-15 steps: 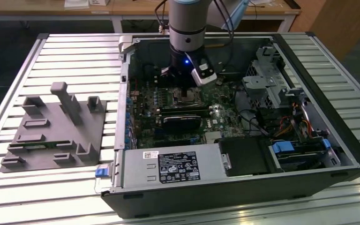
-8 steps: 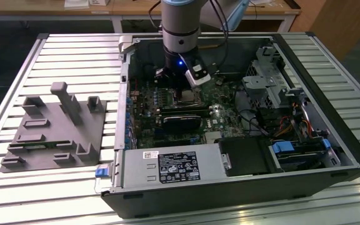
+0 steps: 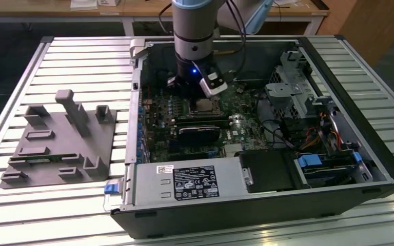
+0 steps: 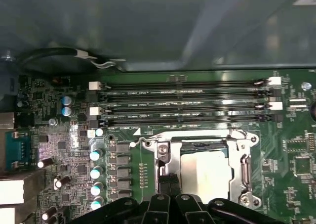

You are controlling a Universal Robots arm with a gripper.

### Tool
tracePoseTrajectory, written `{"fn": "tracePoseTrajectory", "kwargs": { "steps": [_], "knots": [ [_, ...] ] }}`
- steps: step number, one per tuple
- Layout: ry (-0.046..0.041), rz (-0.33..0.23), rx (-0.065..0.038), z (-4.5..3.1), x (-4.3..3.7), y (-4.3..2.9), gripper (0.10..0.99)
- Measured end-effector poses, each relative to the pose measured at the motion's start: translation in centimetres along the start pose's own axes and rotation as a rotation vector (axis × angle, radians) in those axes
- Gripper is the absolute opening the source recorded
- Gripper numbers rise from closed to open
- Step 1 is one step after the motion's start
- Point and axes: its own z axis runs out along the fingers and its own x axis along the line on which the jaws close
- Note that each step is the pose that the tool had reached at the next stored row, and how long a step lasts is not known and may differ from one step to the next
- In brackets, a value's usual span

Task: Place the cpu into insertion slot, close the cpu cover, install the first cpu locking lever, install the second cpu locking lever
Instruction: 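Close the cpu cover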

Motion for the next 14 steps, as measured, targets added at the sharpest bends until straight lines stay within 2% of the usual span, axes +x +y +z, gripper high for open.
{"fn": "tracePoseTrajectory", "kwargs": {
  "steps": [7,14],
  "knots": [
    [0.0010,-0.019,-0.001,0.41,0.05,-0.03,0.106],
    [0.0010,-0.019,-0.001,0.44,-0.11,-0.02,0.106]
  ]
}}
